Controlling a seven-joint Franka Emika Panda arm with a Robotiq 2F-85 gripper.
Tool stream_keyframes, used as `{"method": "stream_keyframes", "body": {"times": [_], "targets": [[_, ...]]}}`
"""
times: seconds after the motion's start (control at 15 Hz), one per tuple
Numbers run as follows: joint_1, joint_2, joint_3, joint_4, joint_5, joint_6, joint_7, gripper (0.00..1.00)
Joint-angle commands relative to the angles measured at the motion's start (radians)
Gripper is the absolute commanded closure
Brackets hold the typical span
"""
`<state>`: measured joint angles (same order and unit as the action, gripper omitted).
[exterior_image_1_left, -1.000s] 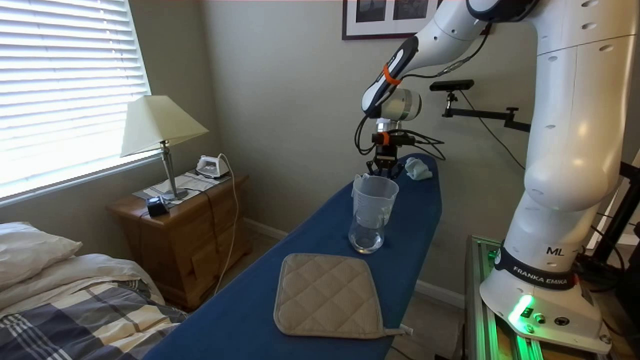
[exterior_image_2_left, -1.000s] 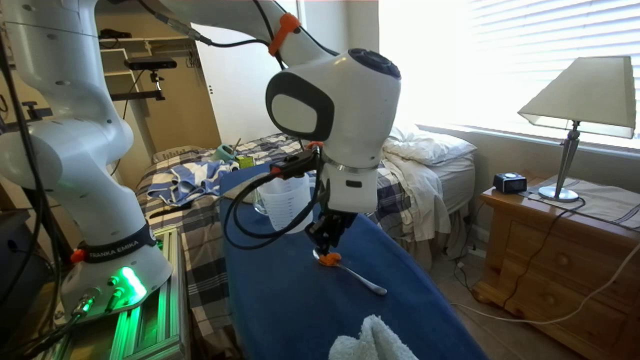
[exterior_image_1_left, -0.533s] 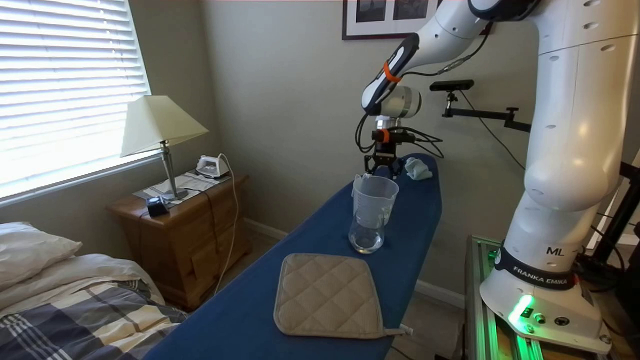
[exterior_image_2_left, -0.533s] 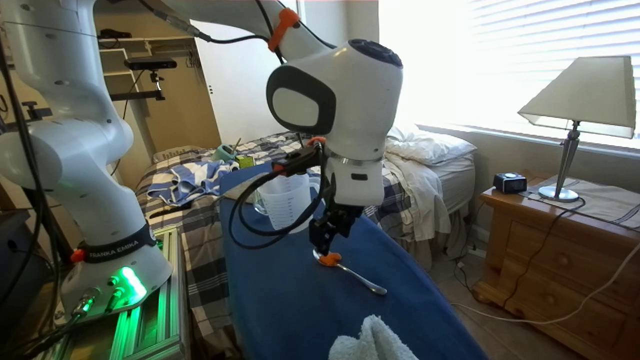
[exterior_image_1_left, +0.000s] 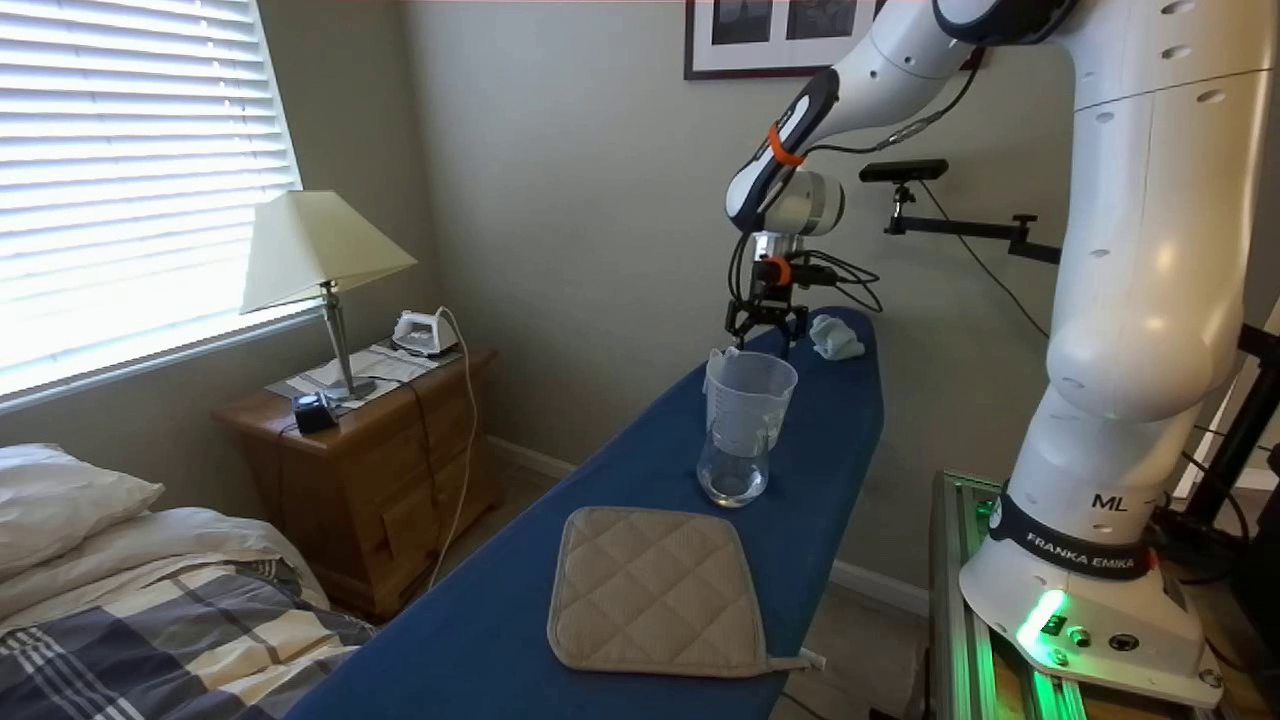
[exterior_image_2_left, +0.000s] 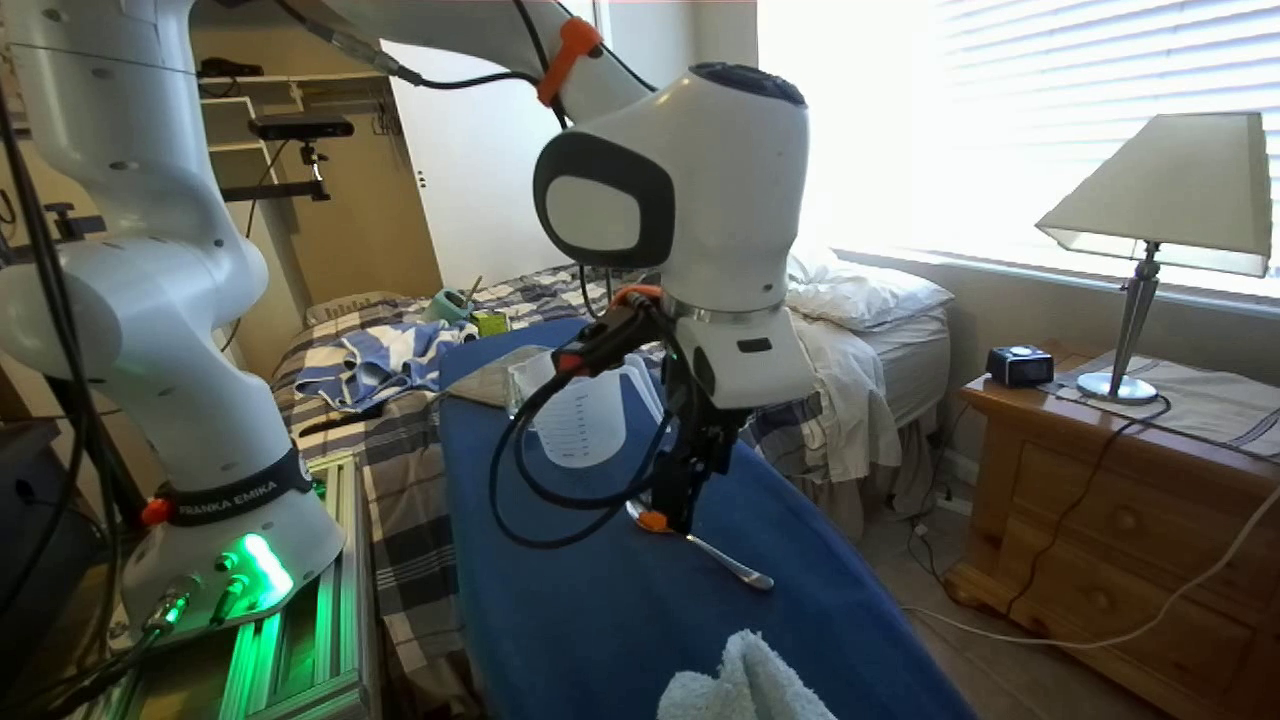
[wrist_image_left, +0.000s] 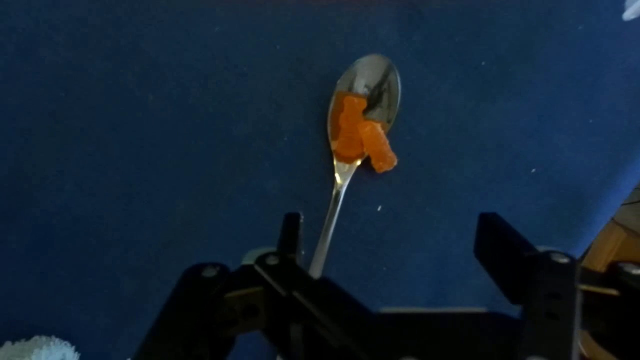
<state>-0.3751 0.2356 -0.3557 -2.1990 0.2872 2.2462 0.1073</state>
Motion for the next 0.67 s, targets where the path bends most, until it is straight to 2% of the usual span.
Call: {"method": "stream_keyframes", "body": {"times": [0.0, 0.27, 0.53, 0.6], "targets": [[-0.02, 0.028, 0.0, 0.004, -0.019, 0.031, -0.063, 0.36], [-0.03, 0.052, 0.001, 0.005, -0.018, 0.055, -0.088, 0.52], [-0.034, 0.064, 0.003, 0.005, -0.014, 0.066, -0.097, 0.61], [-0.034, 0.064, 0.003, 0.004, -0.014, 0.068, -0.098, 0.68]]}}
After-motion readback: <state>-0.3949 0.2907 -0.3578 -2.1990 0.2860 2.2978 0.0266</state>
